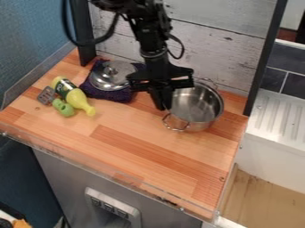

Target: Move the silver pot to the right side of the table

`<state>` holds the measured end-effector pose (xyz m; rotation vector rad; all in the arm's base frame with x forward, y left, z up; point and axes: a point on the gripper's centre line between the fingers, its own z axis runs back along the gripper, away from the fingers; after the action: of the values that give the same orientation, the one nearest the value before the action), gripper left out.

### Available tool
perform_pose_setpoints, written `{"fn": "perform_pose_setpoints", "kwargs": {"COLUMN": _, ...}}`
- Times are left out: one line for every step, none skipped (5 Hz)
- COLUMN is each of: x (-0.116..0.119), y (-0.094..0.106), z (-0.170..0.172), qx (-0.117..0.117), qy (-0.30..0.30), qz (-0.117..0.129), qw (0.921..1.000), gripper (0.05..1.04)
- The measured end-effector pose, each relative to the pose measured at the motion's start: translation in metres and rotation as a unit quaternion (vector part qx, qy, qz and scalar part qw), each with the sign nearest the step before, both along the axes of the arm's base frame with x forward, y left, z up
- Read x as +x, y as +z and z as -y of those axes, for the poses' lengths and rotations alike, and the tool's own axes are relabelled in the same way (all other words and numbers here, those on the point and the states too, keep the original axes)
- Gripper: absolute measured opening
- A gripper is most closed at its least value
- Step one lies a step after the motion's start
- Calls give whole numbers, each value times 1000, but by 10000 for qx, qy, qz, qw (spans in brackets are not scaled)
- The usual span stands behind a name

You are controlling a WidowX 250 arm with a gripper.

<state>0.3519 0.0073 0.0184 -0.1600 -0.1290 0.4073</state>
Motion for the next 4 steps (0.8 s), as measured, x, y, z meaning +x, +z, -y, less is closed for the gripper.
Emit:
{"fn": "perform_pose_setpoints", "kwargs": {"x": 12, "y": -7, "z": 8, "qx": -101, "qy": -44, "qz": 15, "qw": 9999, "gripper": 72}}
{"fn": "perform_pose_setpoints", "kwargs": {"x": 19, "y": -15, "z": 17, "qx": -184, "qy": -23, "qz": 62, "qw": 9998, "gripper": 72}}
{"fn": "perform_pose_setpoints", "kwargs": {"x": 22, "y": -18, "z": 22, "qx": -260, "qy": -178, "qz": 54, "qw": 9995, "gripper": 98}}
{"fn": "perform_pose_setpoints", "kwargs": {"x": 25, "y": -20, "z": 24, "qx": -310, "qy": -304, "qz": -64, "qw": 9990, "gripper": 271}}
